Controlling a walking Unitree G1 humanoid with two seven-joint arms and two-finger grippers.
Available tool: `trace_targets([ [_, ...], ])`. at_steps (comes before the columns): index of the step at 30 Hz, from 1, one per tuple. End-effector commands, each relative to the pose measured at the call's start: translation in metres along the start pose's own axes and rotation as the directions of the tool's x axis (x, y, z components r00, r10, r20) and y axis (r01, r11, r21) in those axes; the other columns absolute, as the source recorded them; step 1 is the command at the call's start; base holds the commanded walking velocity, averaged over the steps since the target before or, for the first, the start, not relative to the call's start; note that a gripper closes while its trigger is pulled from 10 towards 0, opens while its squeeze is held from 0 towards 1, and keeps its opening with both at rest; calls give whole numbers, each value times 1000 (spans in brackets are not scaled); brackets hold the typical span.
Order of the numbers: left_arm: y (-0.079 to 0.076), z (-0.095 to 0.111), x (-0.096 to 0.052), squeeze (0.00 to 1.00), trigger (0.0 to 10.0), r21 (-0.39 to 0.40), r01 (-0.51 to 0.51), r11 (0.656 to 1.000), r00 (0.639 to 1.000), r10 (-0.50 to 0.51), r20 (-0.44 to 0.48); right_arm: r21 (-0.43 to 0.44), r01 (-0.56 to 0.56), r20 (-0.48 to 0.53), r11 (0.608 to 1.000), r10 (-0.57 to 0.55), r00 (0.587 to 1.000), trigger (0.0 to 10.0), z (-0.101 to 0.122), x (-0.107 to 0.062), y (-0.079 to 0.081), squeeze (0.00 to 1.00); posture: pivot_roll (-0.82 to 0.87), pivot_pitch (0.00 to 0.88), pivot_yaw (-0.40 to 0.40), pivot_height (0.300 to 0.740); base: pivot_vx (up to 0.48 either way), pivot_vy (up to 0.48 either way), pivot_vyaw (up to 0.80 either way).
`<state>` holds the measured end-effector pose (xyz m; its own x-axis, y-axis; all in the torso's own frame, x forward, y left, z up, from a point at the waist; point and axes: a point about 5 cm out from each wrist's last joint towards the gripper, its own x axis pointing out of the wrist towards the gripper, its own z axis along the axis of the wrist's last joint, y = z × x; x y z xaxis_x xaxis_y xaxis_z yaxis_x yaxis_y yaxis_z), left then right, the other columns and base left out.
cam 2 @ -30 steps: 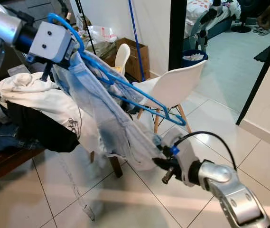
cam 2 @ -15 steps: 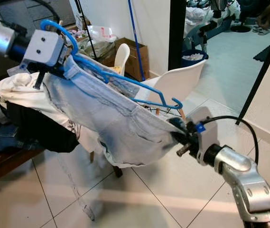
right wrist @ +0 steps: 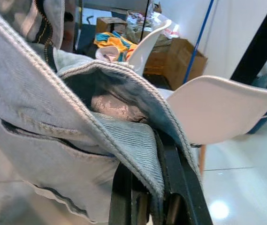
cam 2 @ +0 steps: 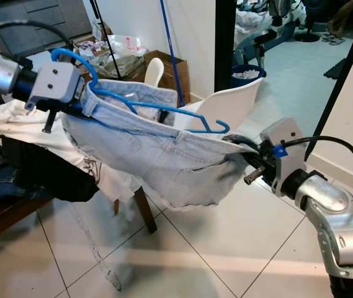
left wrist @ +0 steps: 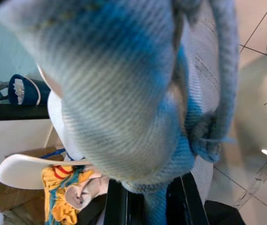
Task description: Hang hanger
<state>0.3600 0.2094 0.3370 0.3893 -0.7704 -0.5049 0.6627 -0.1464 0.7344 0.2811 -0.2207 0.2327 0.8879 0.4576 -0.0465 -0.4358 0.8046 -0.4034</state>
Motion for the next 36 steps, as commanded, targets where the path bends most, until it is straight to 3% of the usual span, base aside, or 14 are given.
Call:
trace_targets([
  [1, -8, -9, -11, 0, 10000, -33, 5, 999, 999, -6, -39, -103, 28, 23, 994, -25, 999, 0, 9, 2, -5, 0, -4, 67, 75, 740, 0, 0, 0],
  [2, -8, -9, -11, 0, 10000, -33, 5, 999, 999, -6, -39, -103, 28, 23, 994, -25, 999, 0, 9, 2, -5, 0, -4, 67, 75, 740, 0, 0, 0],
  [4, -15, -13, -4, 0, 10000, -50, 26, 998, 999, -27, -21, -244, 32, 32, 969, -25, 999, 0, 16, 10, -4, 0, -6, 59, 67, 740, 0, 0, 0],
  [8, -19, -15, 3, 0, 10000, -64, 40, 997, 999, -41, -9, -337, 81, 82, 938, -57, 995, 0, 29, 18, -10, 0, -12, 46, 58, 740, 0, 0, 0],
  [9, -24, -17, 10, 0, 10000, -72, 68, 995, 998, -68, -1, -442, 130, 126, 888, -83, 989, 0, 42, 24, -20, 0, -18, 32, 50, 740, 0, 0, 0],
  [12, -26, -17, 12, 0, 10000, -72, 74, 995, 997, -75, -1, -464, 136, 133, 875, -83, 988, 0, 44, 25, -22, 0, -18, 29, 47, 740, 0, 0, 0],
  [15, -28, -19, 14, 0, 10000, -66, 68, 995, 997, -70, -17, -544, 88, 100, 834, -40, 994, 0, 47, 27, -23, 0, -21, 24, 41, 740, 0, 0, 0],
  [22, -25, -22, 10, 0, 10000, -55, -9, 998, 998, 6, -70, -577, 19, 63, 816, 21, 998, 0, 44, 25, -24, 0, -24, 25, 38, 740, 0, 0, 0],
  [27, -21, -24, 7, 0, 10000, -49, -66, 997, 992, 61, -108, -557, -82, 26, 827, 116, 993, 0, 38, 21, -15, 0, -25, 27, 40, 740, 0, 0, 0],
  [36, -25, -29, 10, 0, 10000, -56, -72, 996, 988, 64, -143, -573, -127, 7, 809, 159, 987, 0, 39, 20, -11, 0, -26, 27, 41, 740, 0, 0, 0],
])
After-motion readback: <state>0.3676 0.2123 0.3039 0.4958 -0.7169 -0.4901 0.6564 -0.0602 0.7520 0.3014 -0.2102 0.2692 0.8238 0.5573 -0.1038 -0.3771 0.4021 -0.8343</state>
